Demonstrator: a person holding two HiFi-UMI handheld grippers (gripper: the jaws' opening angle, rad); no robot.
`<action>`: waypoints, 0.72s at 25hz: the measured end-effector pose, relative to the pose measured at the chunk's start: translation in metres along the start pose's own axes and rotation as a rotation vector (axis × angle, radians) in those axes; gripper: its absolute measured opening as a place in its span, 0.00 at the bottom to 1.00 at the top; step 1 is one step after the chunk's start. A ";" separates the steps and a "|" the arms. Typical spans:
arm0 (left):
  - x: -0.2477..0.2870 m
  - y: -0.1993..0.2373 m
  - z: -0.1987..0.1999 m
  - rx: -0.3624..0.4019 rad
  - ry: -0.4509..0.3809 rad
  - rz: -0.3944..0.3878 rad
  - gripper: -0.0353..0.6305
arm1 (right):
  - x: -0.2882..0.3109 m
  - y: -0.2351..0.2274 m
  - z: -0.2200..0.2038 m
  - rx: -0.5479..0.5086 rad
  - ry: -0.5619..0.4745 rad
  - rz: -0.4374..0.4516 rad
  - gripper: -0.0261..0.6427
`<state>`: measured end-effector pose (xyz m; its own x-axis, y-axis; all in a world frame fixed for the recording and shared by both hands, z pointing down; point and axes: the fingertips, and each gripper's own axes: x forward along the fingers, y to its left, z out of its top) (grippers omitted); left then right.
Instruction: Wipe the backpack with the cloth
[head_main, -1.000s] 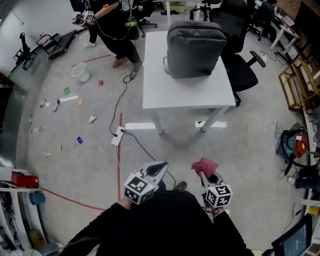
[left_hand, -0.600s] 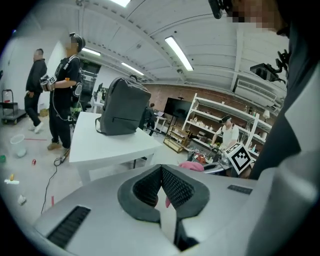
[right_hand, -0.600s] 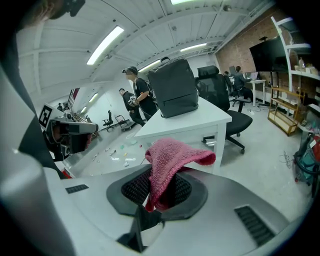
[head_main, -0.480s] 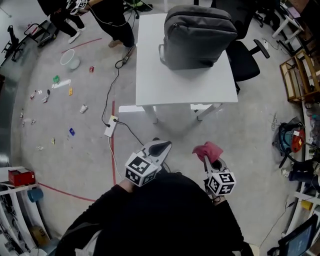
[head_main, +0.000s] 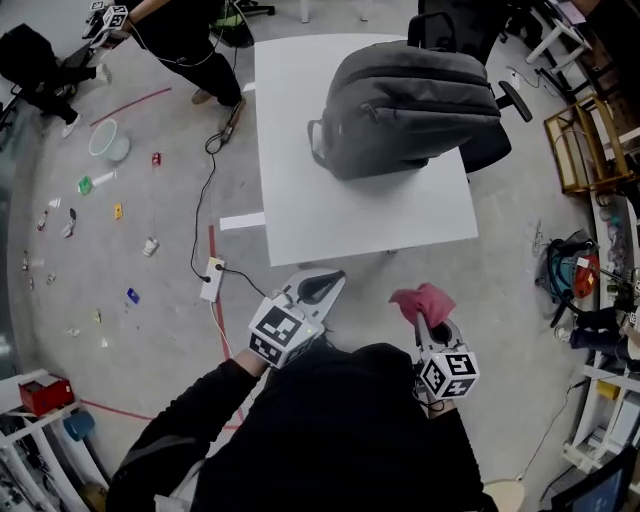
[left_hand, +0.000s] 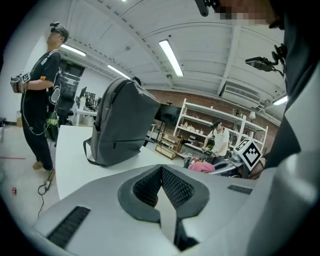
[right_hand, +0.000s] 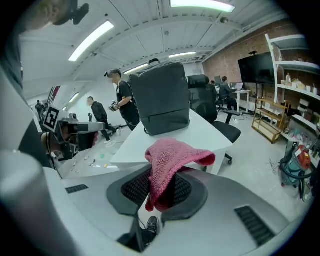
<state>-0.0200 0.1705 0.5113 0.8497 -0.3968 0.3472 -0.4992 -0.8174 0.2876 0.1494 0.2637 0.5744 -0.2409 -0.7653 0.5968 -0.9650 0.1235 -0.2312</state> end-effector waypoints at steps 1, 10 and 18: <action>0.001 0.011 0.003 0.002 0.000 0.008 0.08 | 0.005 0.002 0.007 -0.005 -0.005 0.002 0.14; 0.040 0.075 0.092 0.034 -0.142 0.214 0.08 | 0.046 -0.041 0.136 -0.125 -0.159 0.072 0.14; 0.065 0.086 0.172 0.064 -0.224 0.469 0.20 | 0.038 -0.086 0.334 -0.309 -0.489 0.241 0.14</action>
<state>0.0217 0.0027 0.4053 0.5559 -0.8005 0.2238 -0.8296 -0.5511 0.0896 0.2576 0.0130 0.3599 -0.4505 -0.8849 0.1185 -0.8926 0.4492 -0.0394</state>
